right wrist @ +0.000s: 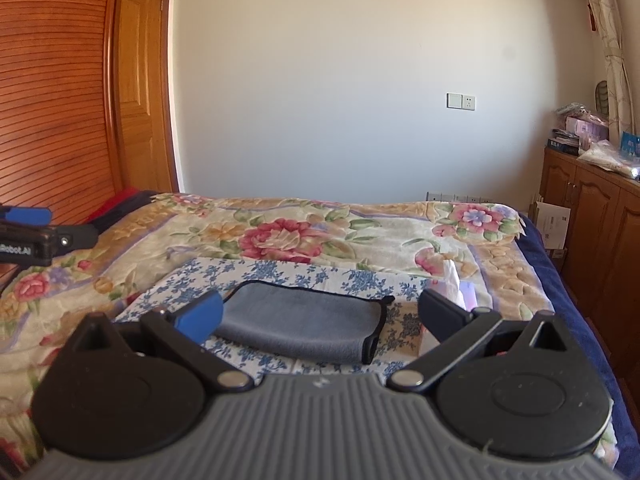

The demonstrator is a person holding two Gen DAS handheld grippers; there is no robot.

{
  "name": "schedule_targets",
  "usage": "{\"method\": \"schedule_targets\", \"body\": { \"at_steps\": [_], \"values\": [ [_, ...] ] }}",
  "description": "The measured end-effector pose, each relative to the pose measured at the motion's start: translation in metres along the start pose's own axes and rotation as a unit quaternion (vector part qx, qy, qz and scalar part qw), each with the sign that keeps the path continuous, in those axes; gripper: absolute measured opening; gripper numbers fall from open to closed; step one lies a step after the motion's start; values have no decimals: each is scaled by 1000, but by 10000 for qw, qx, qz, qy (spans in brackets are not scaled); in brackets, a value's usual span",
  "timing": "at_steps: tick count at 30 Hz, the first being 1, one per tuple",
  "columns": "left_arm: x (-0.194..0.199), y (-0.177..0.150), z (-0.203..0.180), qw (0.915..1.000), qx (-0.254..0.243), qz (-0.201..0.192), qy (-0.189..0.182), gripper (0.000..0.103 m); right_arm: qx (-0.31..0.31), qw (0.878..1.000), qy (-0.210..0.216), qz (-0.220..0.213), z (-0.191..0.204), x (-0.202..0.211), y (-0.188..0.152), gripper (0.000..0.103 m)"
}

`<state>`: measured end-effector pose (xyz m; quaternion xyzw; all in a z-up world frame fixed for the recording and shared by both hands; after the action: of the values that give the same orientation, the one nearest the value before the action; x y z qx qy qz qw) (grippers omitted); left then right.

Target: Fold towel

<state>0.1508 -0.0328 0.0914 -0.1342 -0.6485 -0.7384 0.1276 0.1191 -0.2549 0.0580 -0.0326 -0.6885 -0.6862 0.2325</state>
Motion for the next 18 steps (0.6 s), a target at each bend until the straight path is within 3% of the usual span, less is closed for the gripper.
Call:
{"method": "schedule_targets", "body": {
  "at_steps": [18],
  "values": [
    [30,-55,11,9995,134,185,226,103,17,9999,-119,98,14,25,-34,103]
  ]
}}
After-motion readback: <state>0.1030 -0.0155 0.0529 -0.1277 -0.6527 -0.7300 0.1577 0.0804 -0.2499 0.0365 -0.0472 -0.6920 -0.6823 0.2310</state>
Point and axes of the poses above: each gripper's, at about its wrist camera, not at the fingertips, and x roughly against the way its jaws point, z to its left, y to its top, the point moved 4 cm from there along -x, roughly the way its jaws point, and after that the axes turned 7 degrees about y, right-handed, at the moved point
